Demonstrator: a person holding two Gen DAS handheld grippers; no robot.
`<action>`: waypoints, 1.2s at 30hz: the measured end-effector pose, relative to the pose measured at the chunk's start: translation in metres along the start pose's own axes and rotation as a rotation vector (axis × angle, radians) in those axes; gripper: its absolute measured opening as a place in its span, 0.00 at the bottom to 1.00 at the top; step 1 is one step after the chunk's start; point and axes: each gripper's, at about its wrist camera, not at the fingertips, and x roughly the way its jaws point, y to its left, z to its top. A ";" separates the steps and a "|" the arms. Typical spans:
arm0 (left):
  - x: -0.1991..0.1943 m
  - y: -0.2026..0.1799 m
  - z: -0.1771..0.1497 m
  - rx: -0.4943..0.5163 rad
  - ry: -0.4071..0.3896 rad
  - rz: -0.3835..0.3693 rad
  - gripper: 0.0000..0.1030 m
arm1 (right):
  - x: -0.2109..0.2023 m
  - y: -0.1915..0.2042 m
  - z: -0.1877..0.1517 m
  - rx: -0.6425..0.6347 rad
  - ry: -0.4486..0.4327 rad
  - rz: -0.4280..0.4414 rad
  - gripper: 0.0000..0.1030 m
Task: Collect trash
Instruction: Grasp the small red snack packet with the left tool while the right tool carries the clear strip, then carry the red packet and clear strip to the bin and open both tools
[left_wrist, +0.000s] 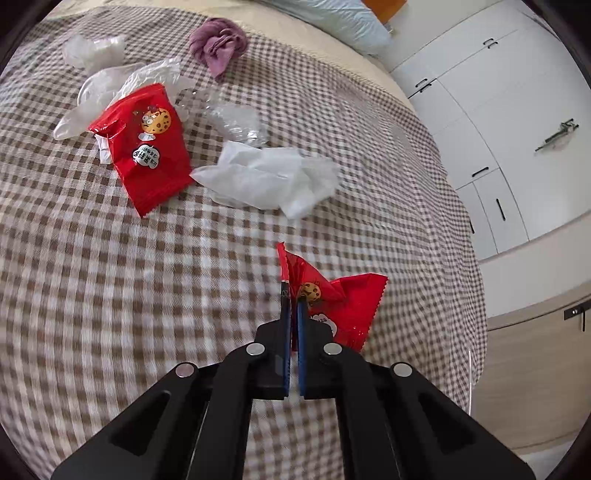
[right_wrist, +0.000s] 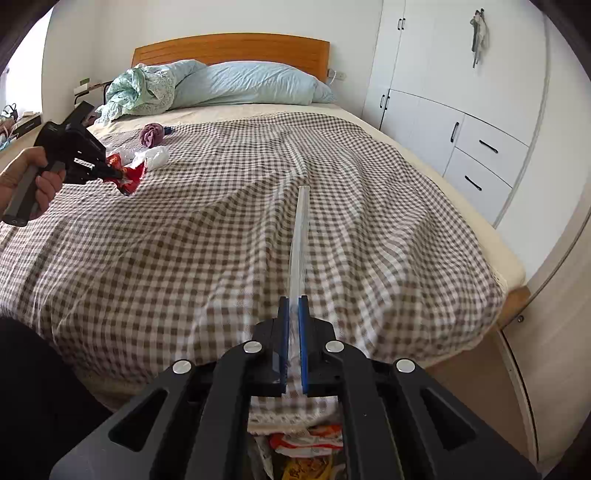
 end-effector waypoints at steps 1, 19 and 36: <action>-0.011 -0.012 -0.012 0.036 -0.020 -0.002 0.00 | -0.007 -0.008 -0.008 0.008 0.011 -0.014 0.05; -0.032 -0.257 -0.241 0.848 0.084 0.060 0.00 | -0.048 -0.067 -0.244 0.429 0.561 0.186 0.05; 0.082 -0.296 -0.362 1.074 0.347 0.207 0.00 | -0.004 -0.074 -0.323 0.757 0.778 0.195 0.05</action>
